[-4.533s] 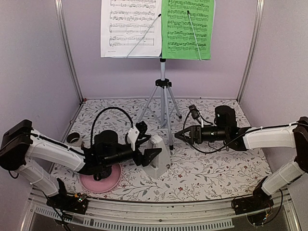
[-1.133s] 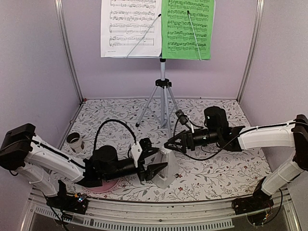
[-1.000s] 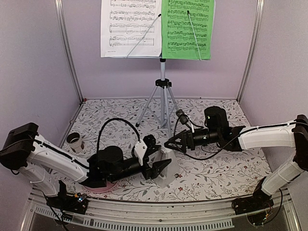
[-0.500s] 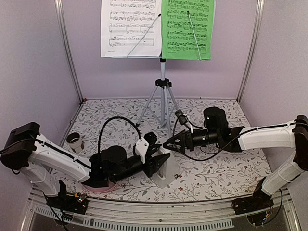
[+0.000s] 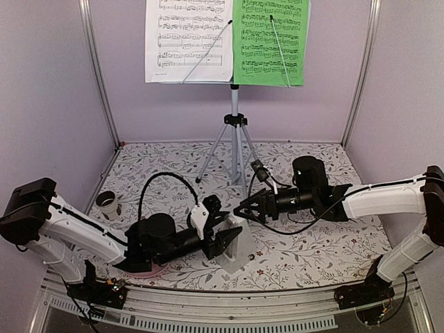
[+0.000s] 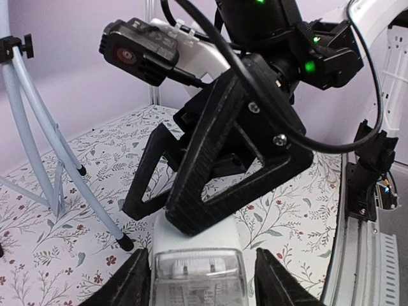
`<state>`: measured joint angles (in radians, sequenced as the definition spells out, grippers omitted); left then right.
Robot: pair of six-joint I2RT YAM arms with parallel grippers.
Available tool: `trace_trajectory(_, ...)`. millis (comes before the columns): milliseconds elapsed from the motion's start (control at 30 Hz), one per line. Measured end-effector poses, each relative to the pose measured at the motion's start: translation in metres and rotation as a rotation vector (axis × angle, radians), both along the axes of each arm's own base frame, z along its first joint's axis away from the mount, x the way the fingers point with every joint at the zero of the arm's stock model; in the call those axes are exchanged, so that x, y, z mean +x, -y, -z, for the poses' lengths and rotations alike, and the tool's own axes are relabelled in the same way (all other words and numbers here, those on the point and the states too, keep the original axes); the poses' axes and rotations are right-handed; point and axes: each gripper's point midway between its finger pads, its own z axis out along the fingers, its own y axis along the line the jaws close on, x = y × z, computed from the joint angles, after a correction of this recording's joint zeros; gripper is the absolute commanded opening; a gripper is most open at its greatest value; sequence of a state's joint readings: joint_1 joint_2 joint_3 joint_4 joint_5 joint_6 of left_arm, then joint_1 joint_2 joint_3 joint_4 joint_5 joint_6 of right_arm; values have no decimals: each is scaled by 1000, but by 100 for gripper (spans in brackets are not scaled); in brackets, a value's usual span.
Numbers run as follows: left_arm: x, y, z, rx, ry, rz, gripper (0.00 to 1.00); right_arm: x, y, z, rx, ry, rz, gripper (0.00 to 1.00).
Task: Set up the instrument practice props
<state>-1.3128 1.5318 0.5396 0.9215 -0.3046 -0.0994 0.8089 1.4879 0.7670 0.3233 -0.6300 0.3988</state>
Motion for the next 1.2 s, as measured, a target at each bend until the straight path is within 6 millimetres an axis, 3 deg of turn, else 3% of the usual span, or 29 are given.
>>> trace_trajectory(133,1,-2,1,-2,-16,-8,61,0,0,0,-1,2,3,86)
trace_trajectory(367,-4,-20,16,8,-49,-20,58,0,0,0,-1,10,0,86)
trace_trajectory(533,-3,-17,12,-1,-43,-22,69,1,0,-1,0,17,-1,86)
trace_trajectory(633,-4,-15,8,-12,-40,-15,71,1,0,-1,0,17,-1,86)
trace_trajectory(800,-2,-11,-2,-31,-31,-17,63,1,0,-1,0,17,-1,86)
trace_trajectory(967,-2,-7,-11,-44,-15,-13,49,1,0,0,0,17,-2,86)
trace_trajectory(1200,-1,-7,-10,-32,1,-15,35,1,-1,1,0,15,-5,86)
